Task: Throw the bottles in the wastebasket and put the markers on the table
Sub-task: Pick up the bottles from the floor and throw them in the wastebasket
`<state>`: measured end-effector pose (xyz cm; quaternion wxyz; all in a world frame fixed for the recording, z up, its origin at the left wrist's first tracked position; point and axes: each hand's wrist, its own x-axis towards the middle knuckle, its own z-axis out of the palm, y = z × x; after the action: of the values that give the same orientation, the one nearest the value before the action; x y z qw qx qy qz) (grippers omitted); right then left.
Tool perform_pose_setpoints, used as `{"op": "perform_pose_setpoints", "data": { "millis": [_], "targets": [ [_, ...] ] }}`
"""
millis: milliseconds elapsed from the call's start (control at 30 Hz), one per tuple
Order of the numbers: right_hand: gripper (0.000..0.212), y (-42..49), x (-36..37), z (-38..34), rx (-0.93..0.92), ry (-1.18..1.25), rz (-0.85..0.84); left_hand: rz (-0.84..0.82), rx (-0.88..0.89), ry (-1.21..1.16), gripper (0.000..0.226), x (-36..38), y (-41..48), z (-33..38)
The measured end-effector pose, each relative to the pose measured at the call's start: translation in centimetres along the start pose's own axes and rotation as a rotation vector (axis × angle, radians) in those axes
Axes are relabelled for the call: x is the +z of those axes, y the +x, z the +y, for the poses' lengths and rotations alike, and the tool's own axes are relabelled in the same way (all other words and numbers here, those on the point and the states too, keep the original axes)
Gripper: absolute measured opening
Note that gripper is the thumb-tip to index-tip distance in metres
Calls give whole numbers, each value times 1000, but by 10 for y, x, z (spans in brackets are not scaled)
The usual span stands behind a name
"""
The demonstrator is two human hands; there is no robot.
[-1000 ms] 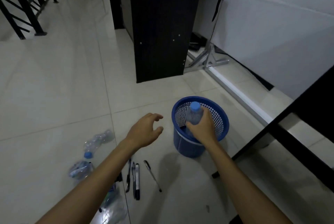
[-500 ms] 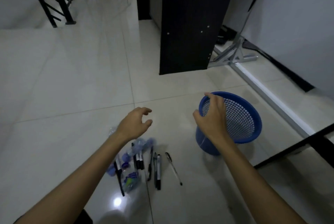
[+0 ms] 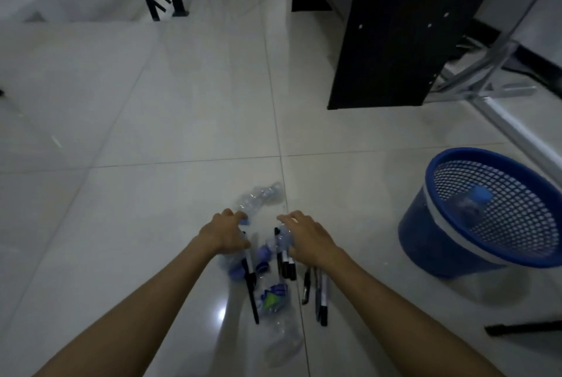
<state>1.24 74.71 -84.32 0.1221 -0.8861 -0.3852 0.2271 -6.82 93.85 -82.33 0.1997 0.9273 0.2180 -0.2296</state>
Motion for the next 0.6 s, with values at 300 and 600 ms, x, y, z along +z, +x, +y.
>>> {"op": "perform_pose_setpoints", "data": {
  "millis": [300, 600],
  "targets": [
    [60, 17, 49, 18, 71, -313, 164, -37, -136, -39, 70, 42, 13, -31],
    [60, -41, -29, 39, 22, -57, 429, 212, 14, -182, 63, 13, 11, 8]
  ]
}}
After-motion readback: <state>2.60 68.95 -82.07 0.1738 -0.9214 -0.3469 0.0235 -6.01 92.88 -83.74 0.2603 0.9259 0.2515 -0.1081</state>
